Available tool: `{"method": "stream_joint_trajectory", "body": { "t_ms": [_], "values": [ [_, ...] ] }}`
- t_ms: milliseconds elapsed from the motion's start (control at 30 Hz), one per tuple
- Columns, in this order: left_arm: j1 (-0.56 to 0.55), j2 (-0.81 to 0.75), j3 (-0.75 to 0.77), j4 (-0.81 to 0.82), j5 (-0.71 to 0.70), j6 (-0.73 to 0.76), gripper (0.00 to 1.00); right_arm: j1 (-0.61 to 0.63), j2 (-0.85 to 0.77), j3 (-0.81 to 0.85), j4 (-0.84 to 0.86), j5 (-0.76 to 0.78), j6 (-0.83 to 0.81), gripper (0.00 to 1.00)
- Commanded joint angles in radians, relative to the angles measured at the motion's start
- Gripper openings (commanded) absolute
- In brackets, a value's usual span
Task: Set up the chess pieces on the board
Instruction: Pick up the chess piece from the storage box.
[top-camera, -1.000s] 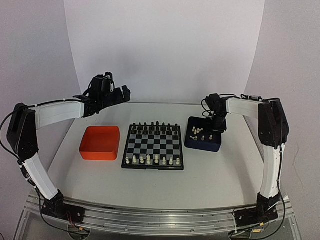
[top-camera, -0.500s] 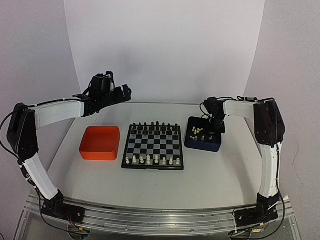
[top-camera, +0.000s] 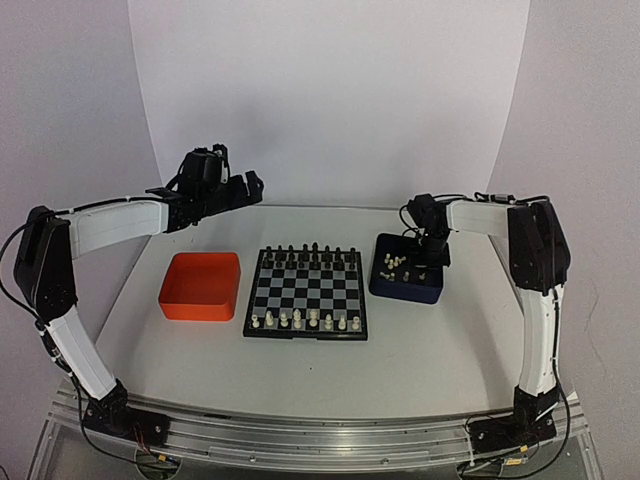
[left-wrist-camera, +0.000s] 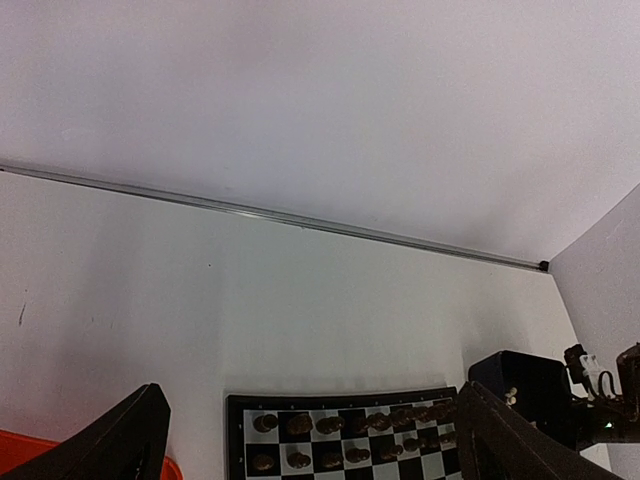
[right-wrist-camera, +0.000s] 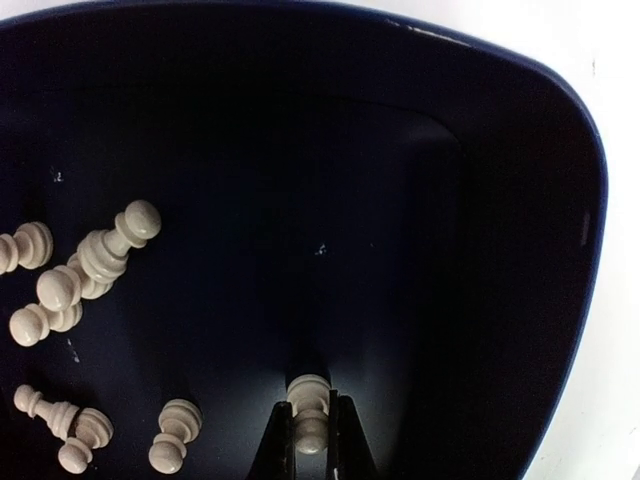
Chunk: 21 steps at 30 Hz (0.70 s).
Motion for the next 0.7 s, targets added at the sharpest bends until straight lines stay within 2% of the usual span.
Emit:
{"method": "stream_joint_trajectory", "body": {
  "t_ms": [0,267,533,667],
  "values": [
    [0.002,-0.010,0.047,-0.019,0.007,-0.016,1.00,-0.006,-0.026,-0.016,-0.014,-0.013,-0.056,0.00],
    [0.002,-0.028,0.020,-0.004,0.019,-0.032,1.00,-0.005,-0.071,0.014,-0.013,-0.060,-0.091,0.00],
    [0.002,-0.065,-0.031,0.026,0.027,-0.042,1.00,0.001,-0.212,-0.007,-0.013,-0.090,-0.129,0.00],
    [0.002,-0.080,-0.043,0.043,0.039,-0.041,1.00,0.042,-0.282,-0.022,-0.013,-0.117,-0.149,0.00]
  ]
}}
